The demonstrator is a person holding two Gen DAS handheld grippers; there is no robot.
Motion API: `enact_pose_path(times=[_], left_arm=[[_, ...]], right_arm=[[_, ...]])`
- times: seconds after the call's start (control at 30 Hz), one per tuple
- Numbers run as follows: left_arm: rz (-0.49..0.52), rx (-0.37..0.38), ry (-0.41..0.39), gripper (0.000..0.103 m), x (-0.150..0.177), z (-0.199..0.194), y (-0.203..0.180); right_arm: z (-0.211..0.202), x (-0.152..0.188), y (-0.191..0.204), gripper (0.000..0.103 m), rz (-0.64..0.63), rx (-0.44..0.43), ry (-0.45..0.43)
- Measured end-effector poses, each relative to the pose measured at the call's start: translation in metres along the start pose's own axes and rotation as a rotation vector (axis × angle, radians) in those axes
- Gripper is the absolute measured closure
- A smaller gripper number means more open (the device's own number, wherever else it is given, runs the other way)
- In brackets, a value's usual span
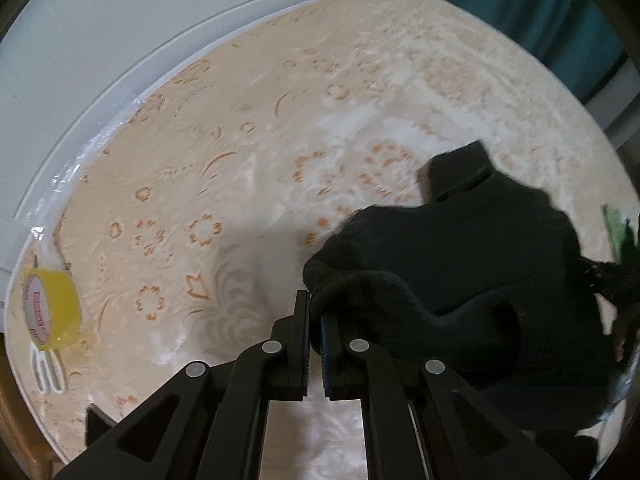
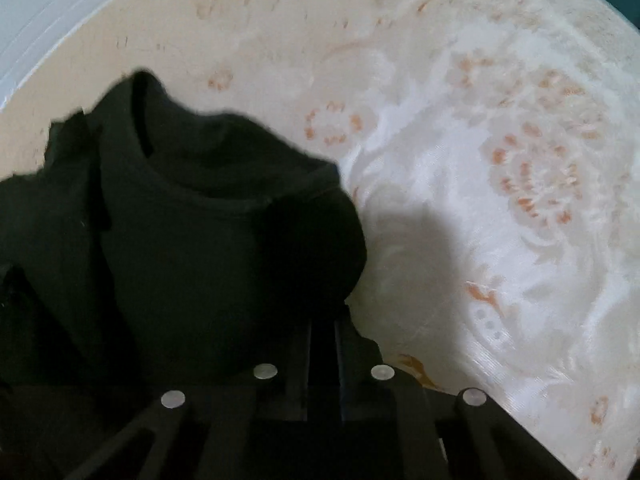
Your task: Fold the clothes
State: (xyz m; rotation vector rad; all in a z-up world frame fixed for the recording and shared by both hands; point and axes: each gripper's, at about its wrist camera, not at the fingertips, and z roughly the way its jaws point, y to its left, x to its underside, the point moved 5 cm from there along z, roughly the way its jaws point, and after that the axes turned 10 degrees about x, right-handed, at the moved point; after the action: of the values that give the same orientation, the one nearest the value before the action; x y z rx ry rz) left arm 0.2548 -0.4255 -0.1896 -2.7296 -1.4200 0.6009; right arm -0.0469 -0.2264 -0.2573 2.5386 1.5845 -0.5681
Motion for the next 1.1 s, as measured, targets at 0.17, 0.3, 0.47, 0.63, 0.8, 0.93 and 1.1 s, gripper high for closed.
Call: enact_pose_path(times=[0.17, 0.3, 0.47, 0.63, 0.8, 0.93, 1.1], left_arm=[[0.001, 0.053, -0.083, 0.099, -0.031, -0.011, -0.020], [0.036, 0.079, -0.200, 0.099, -0.077, -0.023, -0.047], [0.018, 0.209, -0.308, 0.097, -0.147, -0.028, -0.085], [-0.070, 0.190, -0.264, 0.090, -0.191, 0.014, -0.111], [-0.068, 0.172, -0.166, 0.081, -0.179, 0.051, -0.124], [-0.069, 0.158, -0.112, 0.061, -0.161, 0.066, -0.119], [0.058, 0.236, -0.070, 0.038, -0.137, 0.069, -0.149]], right_arm=[[-0.032, -0.029, -0.024, 0.098, 0.031, 0.107, -0.135], [-0.073, -0.064, -0.077, 0.098, 0.122, 0.243, -0.274], [-0.130, -0.109, -0.164, 0.095, 0.320, 0.347, -0.435], [-0.114, -0.128, -0.191, 0.048, 0.371, 0.313, -0.345], [-0.092, -0.067, -0.159, 0.046, 0.210, 0.351, -0.274], [-0.068, 0.001, -0.137, 0.046, 0.108, 0.282, -0.163], [-0.046, 0.047, -0.117, 0.045, 0.007, 0.249, -0.079]])
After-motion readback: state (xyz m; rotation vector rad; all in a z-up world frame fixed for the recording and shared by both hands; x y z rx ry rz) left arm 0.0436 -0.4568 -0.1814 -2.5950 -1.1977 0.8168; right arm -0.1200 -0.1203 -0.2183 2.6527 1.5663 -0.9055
